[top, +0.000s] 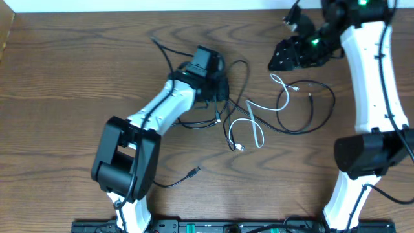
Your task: Untangle cables
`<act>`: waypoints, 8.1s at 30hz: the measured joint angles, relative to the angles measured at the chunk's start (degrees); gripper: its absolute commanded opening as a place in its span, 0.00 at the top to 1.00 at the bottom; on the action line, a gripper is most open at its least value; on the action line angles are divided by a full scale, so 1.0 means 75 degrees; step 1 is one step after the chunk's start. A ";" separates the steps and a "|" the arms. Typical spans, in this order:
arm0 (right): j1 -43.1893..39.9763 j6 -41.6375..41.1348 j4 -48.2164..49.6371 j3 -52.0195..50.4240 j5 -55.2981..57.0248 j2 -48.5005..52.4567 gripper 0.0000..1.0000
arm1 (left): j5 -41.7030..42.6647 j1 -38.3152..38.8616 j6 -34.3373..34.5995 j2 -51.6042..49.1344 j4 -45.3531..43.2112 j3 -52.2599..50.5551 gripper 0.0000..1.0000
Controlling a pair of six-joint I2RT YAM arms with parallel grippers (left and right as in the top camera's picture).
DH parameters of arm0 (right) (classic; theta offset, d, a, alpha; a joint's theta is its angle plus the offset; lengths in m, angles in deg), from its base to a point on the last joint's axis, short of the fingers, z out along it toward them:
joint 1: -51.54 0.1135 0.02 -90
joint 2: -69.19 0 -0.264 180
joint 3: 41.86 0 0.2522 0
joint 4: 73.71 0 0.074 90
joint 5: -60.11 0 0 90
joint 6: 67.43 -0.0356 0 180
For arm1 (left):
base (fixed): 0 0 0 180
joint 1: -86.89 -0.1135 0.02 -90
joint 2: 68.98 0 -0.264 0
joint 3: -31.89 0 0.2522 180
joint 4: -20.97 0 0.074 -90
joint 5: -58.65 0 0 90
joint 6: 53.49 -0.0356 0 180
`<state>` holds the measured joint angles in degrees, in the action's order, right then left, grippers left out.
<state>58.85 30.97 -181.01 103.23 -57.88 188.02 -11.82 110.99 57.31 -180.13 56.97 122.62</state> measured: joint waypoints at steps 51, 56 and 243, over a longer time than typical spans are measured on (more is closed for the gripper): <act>0.2699 -0.2328 0.2920 -0.3465 0.2154 0.1239 0.88 | 0.2011 -0.1352 0.0224 0.0000 0.1061 0.0000 0.93; 0.2699 -0.2454 0.3075 -0.3465 0.2264 0.1239 0.99 | 0.2011 -0.1352 0.0224 0.0000 0.1061 0.0000 0.93; -0.5010 -0.1644 0.5196 -0.1445 -0.1795 -0.1891 0.99 | 0.2005 -0.1352 0.0227 0.0000 0.1151 0.0000 0.92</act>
<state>21.28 18.64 -142.04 92.39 -71.34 173.83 3.21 100.85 59.01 -180.13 65.61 122.62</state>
